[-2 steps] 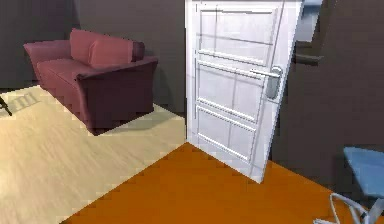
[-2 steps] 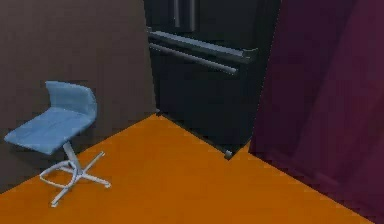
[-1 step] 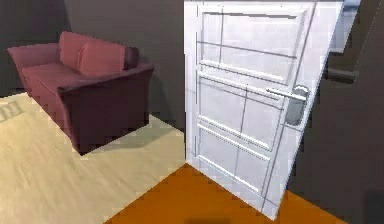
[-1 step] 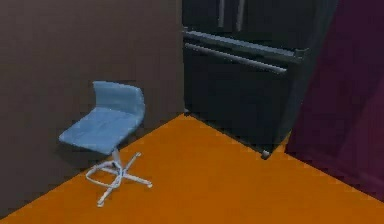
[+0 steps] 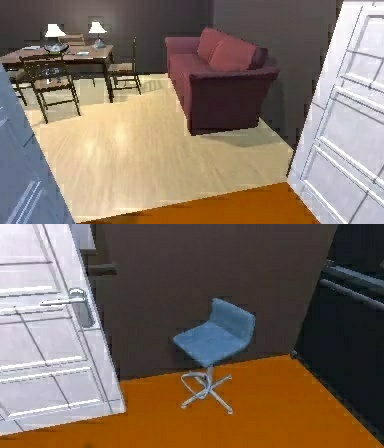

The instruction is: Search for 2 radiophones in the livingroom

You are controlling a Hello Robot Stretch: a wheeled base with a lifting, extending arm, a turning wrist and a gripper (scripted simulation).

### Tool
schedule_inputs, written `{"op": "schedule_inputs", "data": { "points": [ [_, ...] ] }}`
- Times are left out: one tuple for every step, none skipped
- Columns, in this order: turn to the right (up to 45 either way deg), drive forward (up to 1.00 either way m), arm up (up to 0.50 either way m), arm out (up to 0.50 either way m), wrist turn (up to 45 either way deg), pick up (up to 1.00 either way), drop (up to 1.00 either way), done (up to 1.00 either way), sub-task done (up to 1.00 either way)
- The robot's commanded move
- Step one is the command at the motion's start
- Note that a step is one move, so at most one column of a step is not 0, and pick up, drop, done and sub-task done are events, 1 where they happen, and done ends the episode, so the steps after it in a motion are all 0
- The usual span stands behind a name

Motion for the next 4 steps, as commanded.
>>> {"op": "schedule_inputs", "data": {
  "points": [
    [0.0,1.00,0.00,0.00,0.0,0.00,0.00,0.00,0.00],
    [-3.0,0.00,0.00,0.00,0.0,0.00,0.00,0.00,0.00],
    [0.0,0.35,0.00,0.00,0.0,0.00,0.00,0.00,0.00],
    [-45.0,0.00,0.00,0.00,0.0,0.00,0.00,0.00,0.00]
  ]
}}
